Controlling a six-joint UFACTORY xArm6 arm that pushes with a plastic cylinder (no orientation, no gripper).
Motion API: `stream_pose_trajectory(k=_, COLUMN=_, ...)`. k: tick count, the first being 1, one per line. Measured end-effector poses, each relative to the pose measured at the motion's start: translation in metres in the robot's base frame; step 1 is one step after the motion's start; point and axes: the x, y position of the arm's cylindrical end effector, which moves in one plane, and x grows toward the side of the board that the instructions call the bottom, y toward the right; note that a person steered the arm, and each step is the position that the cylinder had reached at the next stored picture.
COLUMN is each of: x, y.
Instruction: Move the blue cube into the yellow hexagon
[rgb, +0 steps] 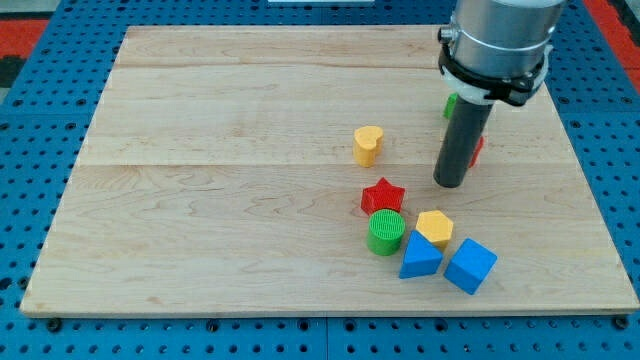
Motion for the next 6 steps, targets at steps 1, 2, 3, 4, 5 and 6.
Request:
stream_pose_trajectory(k=1, x=0.045, y=0.035)
stream_pose_trajectory(k=2, x=0.112, y=0.124)
stream_pose_trajectory(k=3, x=0.145, y=0.103)
stream_pose_trajectory(k=4, x=0.138, y=0.043)
stream_pose_trajectory(k=5, x=0.145, y=0.032)
stream_pose_trajectory(k=6, x=0.145, y=0.009)
